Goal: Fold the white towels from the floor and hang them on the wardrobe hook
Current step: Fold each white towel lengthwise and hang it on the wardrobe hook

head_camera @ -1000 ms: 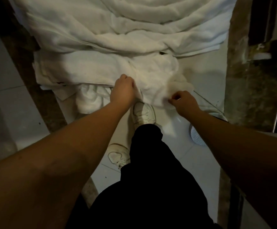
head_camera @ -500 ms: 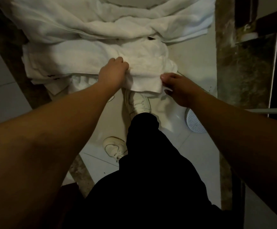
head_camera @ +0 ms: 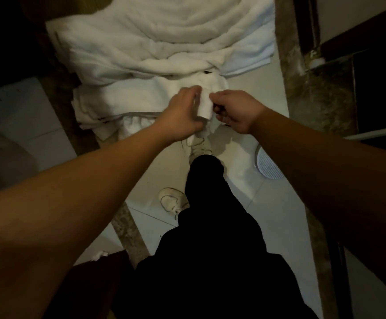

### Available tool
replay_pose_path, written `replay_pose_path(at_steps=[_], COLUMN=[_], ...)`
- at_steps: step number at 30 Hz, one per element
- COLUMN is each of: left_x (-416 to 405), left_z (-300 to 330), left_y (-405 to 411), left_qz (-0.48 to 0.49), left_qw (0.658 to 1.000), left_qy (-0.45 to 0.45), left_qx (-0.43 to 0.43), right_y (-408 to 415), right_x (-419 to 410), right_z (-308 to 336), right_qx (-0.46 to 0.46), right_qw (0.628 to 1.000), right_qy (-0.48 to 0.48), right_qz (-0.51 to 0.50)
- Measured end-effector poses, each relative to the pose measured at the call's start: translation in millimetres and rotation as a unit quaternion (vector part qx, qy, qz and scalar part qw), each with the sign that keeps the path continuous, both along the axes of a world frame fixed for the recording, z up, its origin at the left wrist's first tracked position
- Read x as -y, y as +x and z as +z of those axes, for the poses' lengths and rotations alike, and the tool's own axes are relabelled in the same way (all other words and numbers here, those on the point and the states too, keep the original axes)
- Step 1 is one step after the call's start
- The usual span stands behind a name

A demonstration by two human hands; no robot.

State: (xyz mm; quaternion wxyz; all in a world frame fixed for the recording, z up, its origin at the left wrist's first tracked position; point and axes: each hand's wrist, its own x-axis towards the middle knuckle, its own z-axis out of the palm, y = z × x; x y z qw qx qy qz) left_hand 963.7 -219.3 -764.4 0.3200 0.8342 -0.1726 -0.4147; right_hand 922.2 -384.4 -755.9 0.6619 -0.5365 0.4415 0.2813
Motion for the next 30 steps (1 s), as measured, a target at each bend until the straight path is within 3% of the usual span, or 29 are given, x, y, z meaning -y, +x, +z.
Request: replay_pose_path(at_steps=[3, 6, 10, 13, 18, 30], left_x=[-1, -13, -33, -52, -81, -132], left_z=[34, 66, 113, 155, 239, 472], left_y=[12, 29, 50, 60, 66, 40], left_qz=[0.051, 0.134, 0.168, 0.216, 0.314, 0.37], left_qw=[0.996, 0.989, 0.984, 0.976, 0.935, 0.909], left_qy=[0.022, 0.016, 0.025, 0.002, -0.011, -0.117], left_qx=[0.067, 0.063, 0.054, 0.005, -0.163, -0.15], right_y=[20, 33, 39, 31, 19, 34], right_x=[-10, -16, -27, -48, -78, -124], right_z=[44, 81, 121, 152, 208, 407], right_qx=[0.022, 0.038, 0.11, 0.148, 0.193, 0.326], right_qw=[1.0, 0.998, 0.98, 0.953, 0.922, 0.847], right_qy=[-0.007, -0.021, -0.131, -0.195, -0.209, -0.262], right_qz=[0.021, 0.044, 0.104, 0.177, 0.264, 0.328])
